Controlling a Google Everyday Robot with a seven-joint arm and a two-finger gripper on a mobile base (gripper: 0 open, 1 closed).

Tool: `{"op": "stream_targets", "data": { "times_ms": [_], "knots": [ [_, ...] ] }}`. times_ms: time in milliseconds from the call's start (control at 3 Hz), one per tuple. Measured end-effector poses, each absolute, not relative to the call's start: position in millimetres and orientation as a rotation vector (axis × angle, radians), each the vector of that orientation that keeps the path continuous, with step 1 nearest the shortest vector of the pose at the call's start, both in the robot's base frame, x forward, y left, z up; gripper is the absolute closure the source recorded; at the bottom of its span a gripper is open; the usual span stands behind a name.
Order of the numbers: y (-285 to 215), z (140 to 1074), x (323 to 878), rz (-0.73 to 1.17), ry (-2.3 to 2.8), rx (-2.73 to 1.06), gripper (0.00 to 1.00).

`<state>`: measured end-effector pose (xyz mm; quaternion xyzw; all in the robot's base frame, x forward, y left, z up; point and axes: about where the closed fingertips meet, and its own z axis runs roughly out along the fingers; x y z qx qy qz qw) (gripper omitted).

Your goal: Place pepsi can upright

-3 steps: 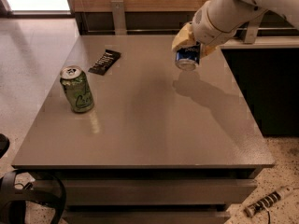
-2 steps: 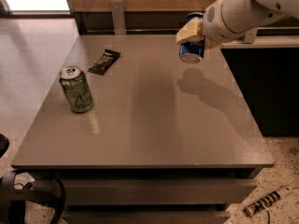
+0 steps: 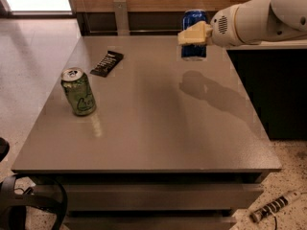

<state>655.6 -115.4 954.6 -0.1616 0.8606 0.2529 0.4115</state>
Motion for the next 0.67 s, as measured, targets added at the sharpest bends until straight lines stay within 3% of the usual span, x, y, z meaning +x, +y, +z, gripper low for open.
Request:
{"op": "stream_targets", "data": {
  "times_ms": [667],
  "knots": [
    [-102.8,944.7,655.1,0.639,2.045,-0.434,1.00]
  ]
}}
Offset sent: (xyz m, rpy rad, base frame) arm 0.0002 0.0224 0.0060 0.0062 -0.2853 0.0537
